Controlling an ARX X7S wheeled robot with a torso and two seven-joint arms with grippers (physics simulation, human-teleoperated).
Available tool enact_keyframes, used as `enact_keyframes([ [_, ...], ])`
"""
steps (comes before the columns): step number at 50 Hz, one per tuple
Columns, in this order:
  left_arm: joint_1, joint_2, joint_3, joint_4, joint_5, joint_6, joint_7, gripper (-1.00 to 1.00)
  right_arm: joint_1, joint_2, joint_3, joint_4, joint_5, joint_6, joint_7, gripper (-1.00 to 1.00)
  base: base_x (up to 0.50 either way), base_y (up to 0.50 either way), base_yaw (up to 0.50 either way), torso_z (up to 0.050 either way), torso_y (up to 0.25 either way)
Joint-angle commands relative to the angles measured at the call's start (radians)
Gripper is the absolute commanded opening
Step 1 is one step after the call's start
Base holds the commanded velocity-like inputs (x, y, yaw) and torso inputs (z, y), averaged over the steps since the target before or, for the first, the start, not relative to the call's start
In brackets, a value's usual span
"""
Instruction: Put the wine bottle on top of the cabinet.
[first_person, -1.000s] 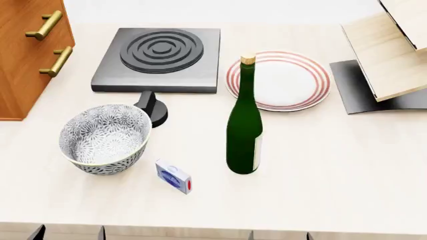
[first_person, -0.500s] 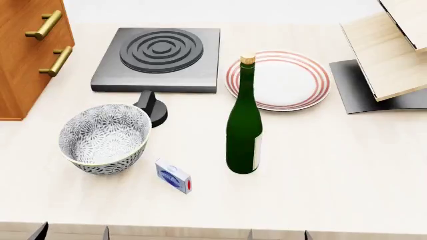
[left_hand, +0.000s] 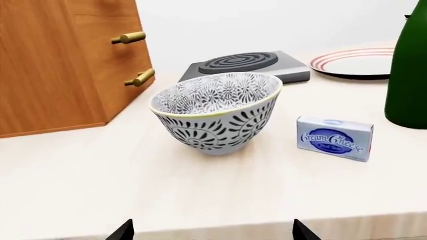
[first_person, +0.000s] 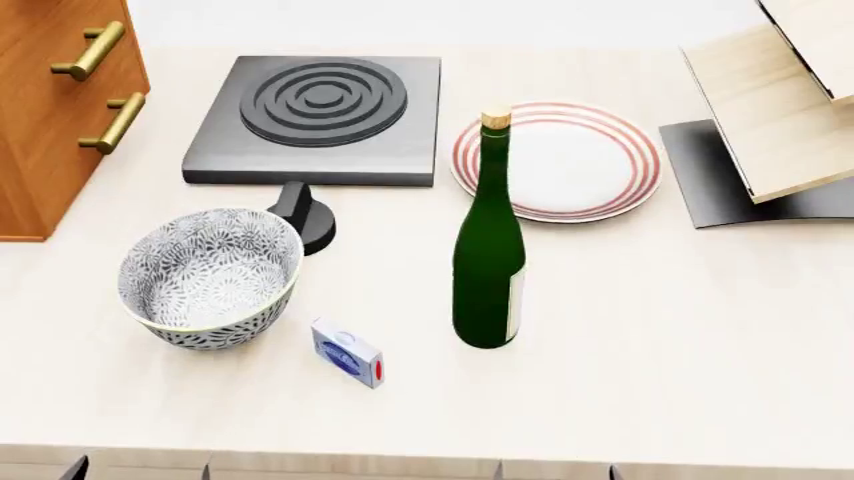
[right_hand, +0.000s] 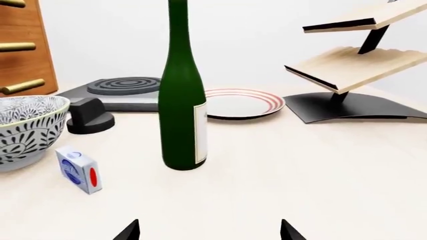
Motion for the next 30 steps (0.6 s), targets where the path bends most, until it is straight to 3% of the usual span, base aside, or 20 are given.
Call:
enact_keyframes([
  [1, 0.018, 0.009, -0.006, 0.012, -0.034, 0.049, 0.026, 1.0, -0.004, -0.005, 0.0, -0.013, 0.001, 0.008, -0.001, 1.0, 0.0, 0.0, 0.0, 0.0, 0.0],
  [30, 0.029, -0.042, 0.023, 0.547, -0.021, -0.235, -0.01, 1.0, -0.016, 0.054, -0.007, -0.472, 0.065, 0.248, 0.081, 1.0, 0.0, 0.0, 0.0, 0.0, 0.0],
])
